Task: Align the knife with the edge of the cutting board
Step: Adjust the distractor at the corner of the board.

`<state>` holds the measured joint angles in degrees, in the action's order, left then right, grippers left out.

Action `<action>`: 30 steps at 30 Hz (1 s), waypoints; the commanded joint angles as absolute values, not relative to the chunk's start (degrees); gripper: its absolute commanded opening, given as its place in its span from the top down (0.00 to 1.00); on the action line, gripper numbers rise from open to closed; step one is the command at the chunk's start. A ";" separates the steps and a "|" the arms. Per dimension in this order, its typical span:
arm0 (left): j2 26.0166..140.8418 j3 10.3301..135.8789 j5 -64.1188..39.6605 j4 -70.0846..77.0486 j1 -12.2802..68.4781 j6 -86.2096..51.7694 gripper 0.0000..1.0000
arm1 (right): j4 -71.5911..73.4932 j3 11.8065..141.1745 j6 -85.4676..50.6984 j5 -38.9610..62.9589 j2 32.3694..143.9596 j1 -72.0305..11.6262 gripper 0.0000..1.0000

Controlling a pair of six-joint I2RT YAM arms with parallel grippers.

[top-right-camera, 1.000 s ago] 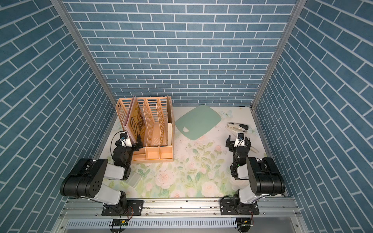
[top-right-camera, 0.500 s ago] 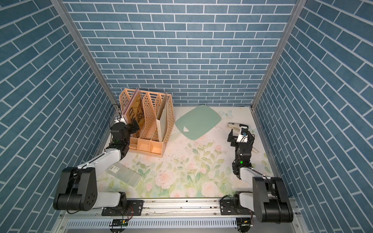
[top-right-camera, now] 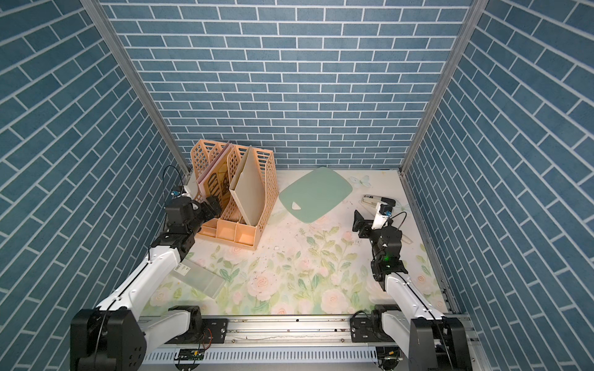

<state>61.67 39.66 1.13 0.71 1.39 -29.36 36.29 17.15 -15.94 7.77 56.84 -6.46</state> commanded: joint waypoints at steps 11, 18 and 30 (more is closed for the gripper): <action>45.86 26.08 -28.79 -9.60 1.17 -38.05 0.00 | 20.10 29.90 -26.97 15.23 70.01 -19.44 0.20; 36.97 22.04 -26.65 -15.49 2.55 -39.85 0.00 | 17.44 42.21 -31.68 22.10 87.60 -21.91 0.29; 45.62 17.47 -35.38 -1.43 9.44 -45.01 0.05 | 18.01 66.69 -40.52 32.08 113.71 -24.64 0.47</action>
<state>43.53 16.25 -33.85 -6.98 6.90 -44.31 18.57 63.20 -36.64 28.32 109.84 -24.14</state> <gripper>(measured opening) 0.956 0.531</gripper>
